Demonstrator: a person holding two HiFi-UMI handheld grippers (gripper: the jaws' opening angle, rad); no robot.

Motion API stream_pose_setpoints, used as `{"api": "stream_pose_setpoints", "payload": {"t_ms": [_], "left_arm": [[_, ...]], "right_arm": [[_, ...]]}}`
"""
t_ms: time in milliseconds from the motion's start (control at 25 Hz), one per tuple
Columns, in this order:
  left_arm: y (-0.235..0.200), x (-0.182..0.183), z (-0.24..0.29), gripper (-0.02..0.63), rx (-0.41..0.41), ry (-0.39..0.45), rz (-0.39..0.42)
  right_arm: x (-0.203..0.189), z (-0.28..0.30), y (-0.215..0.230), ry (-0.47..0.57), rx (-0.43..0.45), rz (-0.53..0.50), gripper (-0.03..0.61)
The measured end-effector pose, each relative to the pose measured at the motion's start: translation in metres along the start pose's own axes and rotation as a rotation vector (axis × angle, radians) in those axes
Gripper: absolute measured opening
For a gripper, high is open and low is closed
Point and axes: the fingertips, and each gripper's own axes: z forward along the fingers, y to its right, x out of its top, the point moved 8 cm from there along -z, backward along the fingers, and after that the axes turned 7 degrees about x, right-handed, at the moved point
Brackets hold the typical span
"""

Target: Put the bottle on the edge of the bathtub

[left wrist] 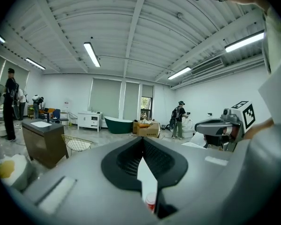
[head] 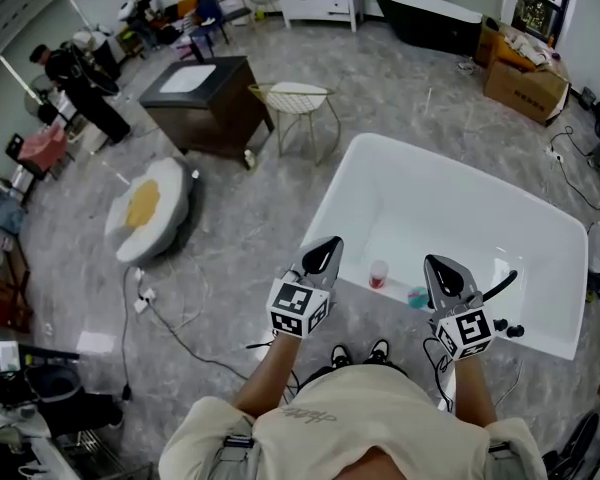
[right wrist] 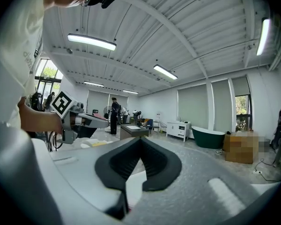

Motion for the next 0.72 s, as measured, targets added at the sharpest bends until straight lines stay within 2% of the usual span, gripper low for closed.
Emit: {"api": "stream_pose_setpoints", "payload": {"t_ms": [240, 480, 720], "left_arm": [[0.002, -0.010, 0.004, 0.017, -0.001, -0.007, -0.033], [0.010, -0.008, 0.007, 0.017, -0.013, -0.010, -0.012], [0.015, -0.017, 0.005, 0.017, -0.027, -0.018, -0.032]], "right_arm": [[-0.012, -0.003, -0.003, -0.041, -0.005, 0.014, 0.000], [-0.012, -0.006, 0.000, -0.045, 0.000, 0.024, 0.000], [-0.009, -0.009, 0.011, -0.040, 0.001, 0.033, 0.000]]}}
